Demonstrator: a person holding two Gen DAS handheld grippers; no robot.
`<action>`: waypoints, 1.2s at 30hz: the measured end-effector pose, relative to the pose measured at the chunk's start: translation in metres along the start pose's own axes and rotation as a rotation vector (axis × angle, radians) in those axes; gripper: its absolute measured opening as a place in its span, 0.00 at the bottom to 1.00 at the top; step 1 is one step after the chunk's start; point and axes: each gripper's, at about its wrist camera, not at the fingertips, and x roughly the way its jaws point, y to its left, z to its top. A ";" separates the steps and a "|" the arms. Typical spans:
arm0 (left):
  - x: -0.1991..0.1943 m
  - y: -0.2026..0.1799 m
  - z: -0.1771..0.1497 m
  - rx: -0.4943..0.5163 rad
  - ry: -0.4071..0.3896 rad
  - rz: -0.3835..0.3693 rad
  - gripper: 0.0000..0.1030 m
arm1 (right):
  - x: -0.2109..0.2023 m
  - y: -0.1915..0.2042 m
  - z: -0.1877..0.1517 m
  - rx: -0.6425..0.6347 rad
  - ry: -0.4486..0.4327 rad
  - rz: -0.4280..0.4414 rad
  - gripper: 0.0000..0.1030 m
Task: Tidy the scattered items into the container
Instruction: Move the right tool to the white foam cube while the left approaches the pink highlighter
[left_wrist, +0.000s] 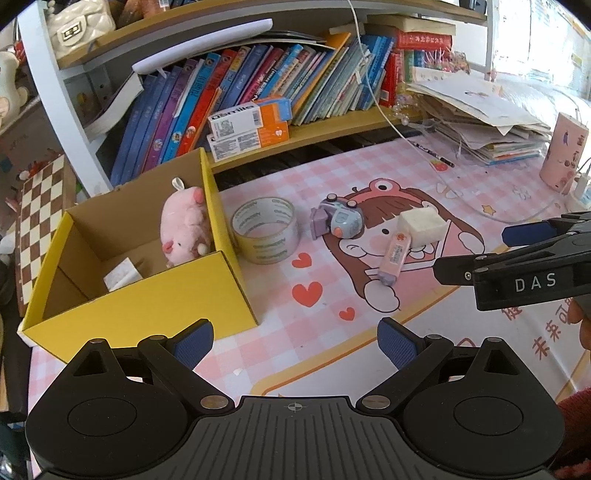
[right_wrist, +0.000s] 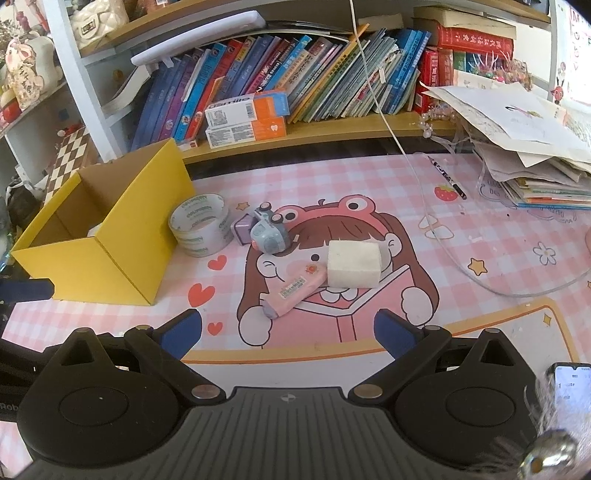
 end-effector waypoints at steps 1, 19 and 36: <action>0.001 0.000 0.000 0.003 0.001 -0.001 0.94 | 0.001 0.000 0.000 0.001 0.000 -0.001 0.98; 0.021 -0.017 0.014 0.099 0.003 -0.034 0.94 | 0.014 -0.019 0.005 0.045 0.003 -0.042 0.98; 0.050 -0.036 0.024 0.158 0.014 -0.086 0.94 | 0.032 -0.029 0.011 0.045 0.027 -0.067 0.96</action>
